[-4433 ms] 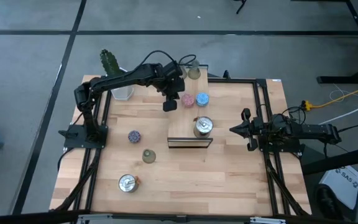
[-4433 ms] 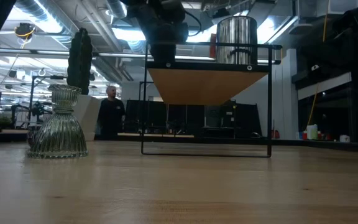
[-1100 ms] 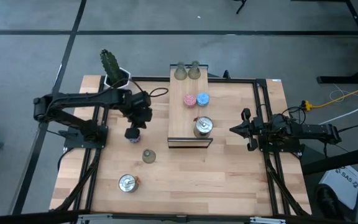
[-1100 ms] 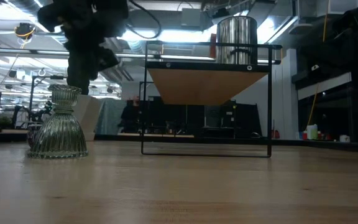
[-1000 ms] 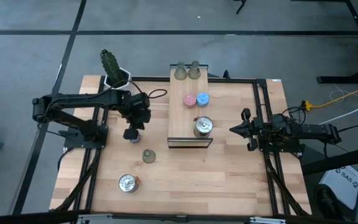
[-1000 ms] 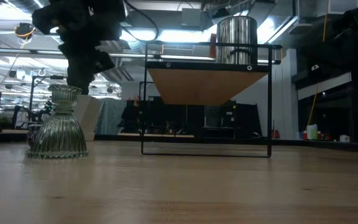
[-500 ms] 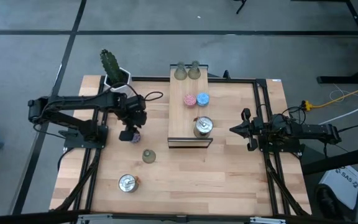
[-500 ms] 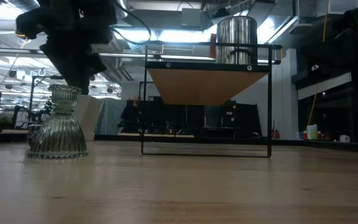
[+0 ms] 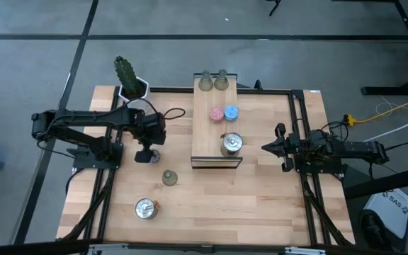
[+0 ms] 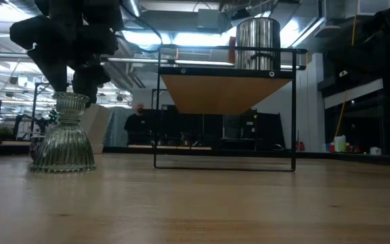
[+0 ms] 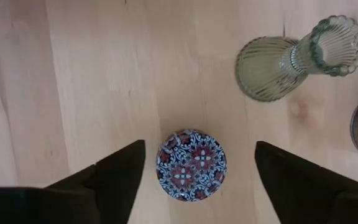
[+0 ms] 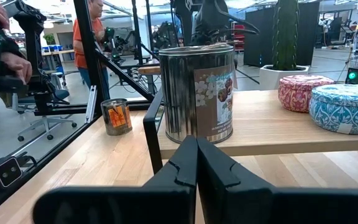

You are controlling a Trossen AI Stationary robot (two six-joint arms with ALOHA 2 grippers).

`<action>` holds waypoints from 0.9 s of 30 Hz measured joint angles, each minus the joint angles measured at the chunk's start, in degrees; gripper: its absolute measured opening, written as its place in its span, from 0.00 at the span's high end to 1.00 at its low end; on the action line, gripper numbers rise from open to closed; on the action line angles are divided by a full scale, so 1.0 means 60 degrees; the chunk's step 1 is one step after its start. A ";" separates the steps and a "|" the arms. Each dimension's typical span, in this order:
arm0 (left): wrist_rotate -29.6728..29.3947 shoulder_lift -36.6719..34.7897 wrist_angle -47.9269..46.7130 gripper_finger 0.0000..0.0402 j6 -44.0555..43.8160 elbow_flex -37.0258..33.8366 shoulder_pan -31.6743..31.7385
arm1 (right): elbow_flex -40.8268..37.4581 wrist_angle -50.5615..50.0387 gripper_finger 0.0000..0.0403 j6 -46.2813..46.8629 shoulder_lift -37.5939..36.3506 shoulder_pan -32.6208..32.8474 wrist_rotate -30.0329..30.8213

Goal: Pick & Place candle stick holders
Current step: Put the black scented candle on the shelf

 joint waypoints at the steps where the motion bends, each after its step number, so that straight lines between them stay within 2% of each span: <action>1: 0.0000 0.0000 0.0013 0.23 -0.0023 -0.0023 0.0000 | 0.0000 0.0003 0.99 -0.0002 0.0000 0.0000 -0.0002; 13: -0.0676 -0.0139 0.0151 0.02 -0.0445 -0.0287 -0.0465 | 0.0000 0.0002 0.99 -0.0002 0.0000 0.0000 0.0001; 23: -0.0796 -0.0295 0.0206 0.00 -0.0943 -0.0598 -0.1126 | 0.0000 0.0001 0.99 0.0000 0.0000 0.0000 0.0000; 27: -0.1459 -0.0285 -0.0017 0.00 -0.1029 -0.0917 -0.1303 | 0.0000 0.0000 0.99 -0.0002 0.0000 0.0000 -0.0001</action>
